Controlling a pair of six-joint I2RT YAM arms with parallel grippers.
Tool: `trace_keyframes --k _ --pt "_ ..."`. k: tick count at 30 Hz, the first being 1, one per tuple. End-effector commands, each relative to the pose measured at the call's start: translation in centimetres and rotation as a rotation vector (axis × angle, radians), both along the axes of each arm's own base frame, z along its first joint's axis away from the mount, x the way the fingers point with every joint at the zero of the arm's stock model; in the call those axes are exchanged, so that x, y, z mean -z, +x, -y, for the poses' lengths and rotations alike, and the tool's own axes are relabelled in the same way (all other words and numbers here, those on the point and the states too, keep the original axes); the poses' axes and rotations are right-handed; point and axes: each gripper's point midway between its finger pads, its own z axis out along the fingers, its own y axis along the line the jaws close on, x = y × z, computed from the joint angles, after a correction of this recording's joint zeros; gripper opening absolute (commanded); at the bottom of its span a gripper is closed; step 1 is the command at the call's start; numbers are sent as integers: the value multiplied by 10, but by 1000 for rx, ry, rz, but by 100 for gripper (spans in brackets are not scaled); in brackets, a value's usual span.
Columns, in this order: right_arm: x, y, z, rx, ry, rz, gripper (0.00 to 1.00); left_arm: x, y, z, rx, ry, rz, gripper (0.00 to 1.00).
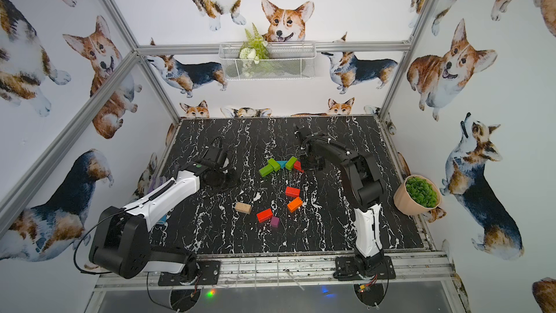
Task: Assemble a heart with building blocks
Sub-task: Assemble the building block at the center of the board, then pick up the building block from the center of the board.
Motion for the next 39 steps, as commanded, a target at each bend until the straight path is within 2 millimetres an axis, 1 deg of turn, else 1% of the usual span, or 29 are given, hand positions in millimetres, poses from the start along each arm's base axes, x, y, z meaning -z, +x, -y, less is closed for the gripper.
trace_keyframes --k 1,3,5,6,9,11,13,16,20,23,26,27,29,30,39 --pt "-30 -17 3 -18 -22 47 52 3 -20 -6 10 31 -48 50" --pt "-48 -32 0 -44 -15 75 57 7 -39 -7 25 60 -77 56" --pt "-59 -45 -1 -58 -3 90 58 10 -57 -3 43 76 -96 67" --pt "-63 -52 -1 -61 6 94 59 19 -74 -5 52 98 -124 70" --pt "-71 -70 -2 -63 33 102 60 29 -98 2 44 110 -149 73" --pt "-75 -80 -3 -65 51 105 61 37 -108 7 24 109 -163 73" --pt "-77 -87 -4 -64 65 108 61 43 -114 10 4 113 -176 74" --pt "-80 -93 -6 -66 89 109 62 49 -110 11 -36 124 -169 77" --pt "-79 -97 -7 -69 98 101 62 45 -86 23 -82 110 -119 77" --pt "-80 -99 -7 -73 97 100 62 43 -67 26 -129 125 -81 77" --pt "-79 -101 -5 -75 96 97 62 44 -55 33 -150 124 -74 77" --pt "-79 -102 -5 -76 95 97 62 45 -53 34 -154 133 -76 77" --pt "-80 -103 -3 -79 93 98 62 53 -55 31 -159 164 -99 76" --pt "-80 -104 -3 -79 93 98 62 44 -46 38 -161 147 -80 76" --pt "-78 -106 0 -68 93 100 62 58 -53 32 -169 201 -147 70"
